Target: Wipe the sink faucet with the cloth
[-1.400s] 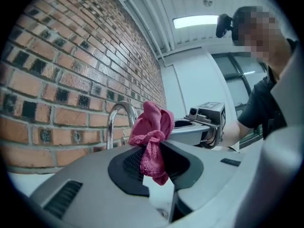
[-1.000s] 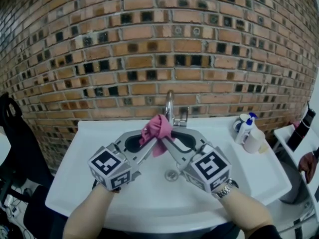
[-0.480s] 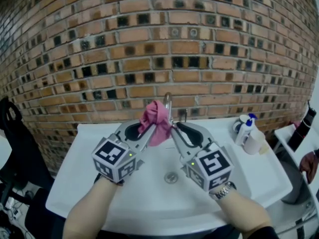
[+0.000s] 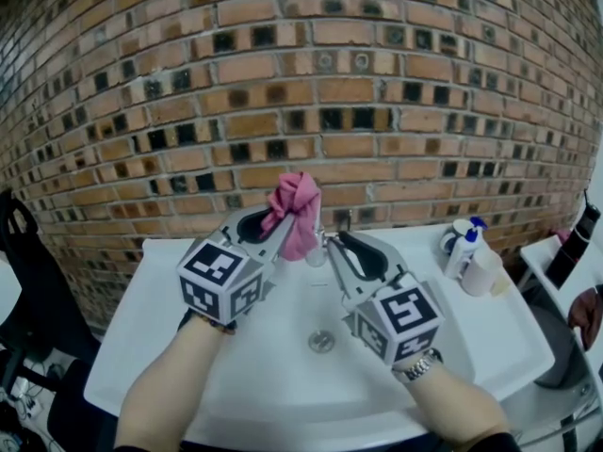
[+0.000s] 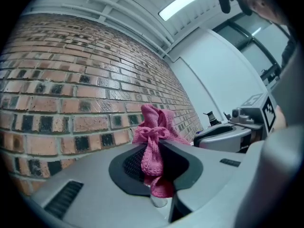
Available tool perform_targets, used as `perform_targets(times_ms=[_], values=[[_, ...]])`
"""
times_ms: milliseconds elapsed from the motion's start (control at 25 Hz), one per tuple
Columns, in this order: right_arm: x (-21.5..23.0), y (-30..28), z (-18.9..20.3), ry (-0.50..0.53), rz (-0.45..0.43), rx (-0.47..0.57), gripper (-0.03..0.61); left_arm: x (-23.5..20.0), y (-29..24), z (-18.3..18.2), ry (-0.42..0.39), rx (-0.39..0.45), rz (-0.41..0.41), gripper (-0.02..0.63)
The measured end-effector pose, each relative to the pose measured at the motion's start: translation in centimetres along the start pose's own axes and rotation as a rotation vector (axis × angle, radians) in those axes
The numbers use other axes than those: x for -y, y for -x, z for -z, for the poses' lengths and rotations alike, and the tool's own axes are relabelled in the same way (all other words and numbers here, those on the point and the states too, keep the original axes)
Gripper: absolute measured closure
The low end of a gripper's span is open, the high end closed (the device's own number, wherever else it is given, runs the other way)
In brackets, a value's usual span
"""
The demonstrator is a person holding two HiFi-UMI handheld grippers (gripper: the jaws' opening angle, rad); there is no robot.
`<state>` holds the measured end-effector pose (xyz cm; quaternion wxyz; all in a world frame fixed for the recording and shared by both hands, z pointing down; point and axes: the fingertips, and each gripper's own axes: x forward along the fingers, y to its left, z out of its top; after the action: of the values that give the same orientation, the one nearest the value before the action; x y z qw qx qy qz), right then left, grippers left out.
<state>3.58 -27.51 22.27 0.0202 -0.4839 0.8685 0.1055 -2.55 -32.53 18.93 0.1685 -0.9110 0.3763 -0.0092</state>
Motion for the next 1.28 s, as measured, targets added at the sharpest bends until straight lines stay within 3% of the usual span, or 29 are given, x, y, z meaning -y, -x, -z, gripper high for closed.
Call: perform_targets(times_ms=[160, 760, 1000, 1280], values=[[0.7, -0.4, 0.5, -0.030, -0.006, 0.045, 0.495, -1.1, -1.1, -0.2, -0.007, -0.011, -0.012, 0.557], [1.1, -0.4, 1.7, -0.062, -0.021, 0.015, 0.495, -2.9, -4.1, 1.1, -0.029, -0.048, -0.002, 0.560], [1.1, -0.5, 2.1, -0.062, -0.024, 0.004, 0.495, -3.1, -3.6, 0.7, -0.118, -0.066, -0.042, 0.560], [1.0, -0.4, 2.2, -0.064, -0.026, 0.001, 0.495, -3.4, -1.9, -0.5, -0.106, -0.019, -0.088, 0.561]])
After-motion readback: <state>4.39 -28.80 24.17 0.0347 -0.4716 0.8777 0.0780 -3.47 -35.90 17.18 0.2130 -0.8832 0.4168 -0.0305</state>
